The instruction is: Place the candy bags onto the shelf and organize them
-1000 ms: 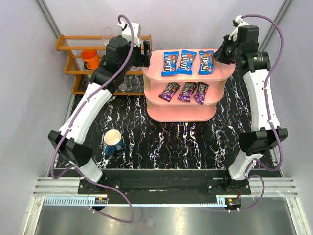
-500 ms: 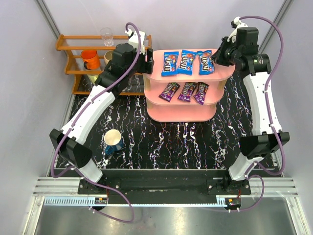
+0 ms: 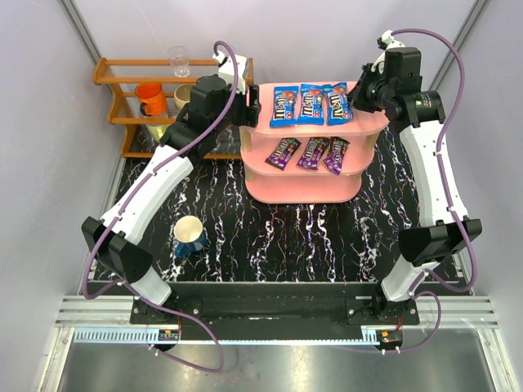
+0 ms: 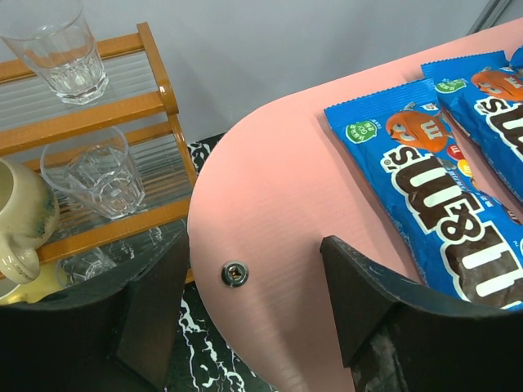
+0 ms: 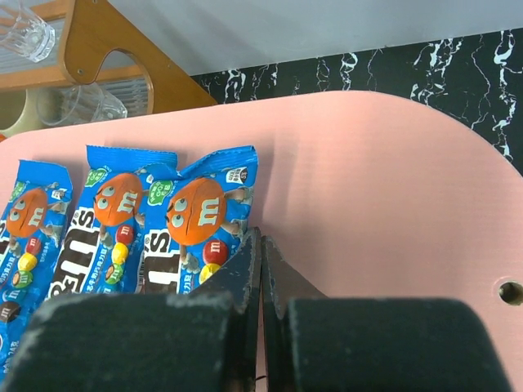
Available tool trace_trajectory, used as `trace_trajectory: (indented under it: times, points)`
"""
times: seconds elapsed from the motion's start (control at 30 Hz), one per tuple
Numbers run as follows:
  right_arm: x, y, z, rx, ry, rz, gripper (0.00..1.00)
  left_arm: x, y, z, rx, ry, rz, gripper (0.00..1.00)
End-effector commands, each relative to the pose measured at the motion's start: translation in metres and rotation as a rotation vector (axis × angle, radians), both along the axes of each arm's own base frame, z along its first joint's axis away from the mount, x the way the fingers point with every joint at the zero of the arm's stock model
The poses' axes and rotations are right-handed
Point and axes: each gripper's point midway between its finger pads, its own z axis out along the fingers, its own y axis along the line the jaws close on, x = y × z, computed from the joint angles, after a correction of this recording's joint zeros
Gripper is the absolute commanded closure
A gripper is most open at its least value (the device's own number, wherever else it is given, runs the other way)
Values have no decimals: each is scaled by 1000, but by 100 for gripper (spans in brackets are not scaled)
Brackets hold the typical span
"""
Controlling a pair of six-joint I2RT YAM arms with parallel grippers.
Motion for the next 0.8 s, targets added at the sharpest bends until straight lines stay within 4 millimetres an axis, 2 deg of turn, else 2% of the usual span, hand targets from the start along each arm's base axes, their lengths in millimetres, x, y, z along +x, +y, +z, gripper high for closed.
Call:
trace_trajectory:
  times: [0.0,0.63,0.77]
  points:
    - [-6,-5,19,23,-49,-51,100,-15,-3,26,-45,-60,-37,32]
    - [-3,12,17,58,-42,-15,100,-23,-12,30,-60,-66,-60,32]
    - [-4,-2,23,21,-66,-70,100,-25,-3,34,-47,-82,-29,31]
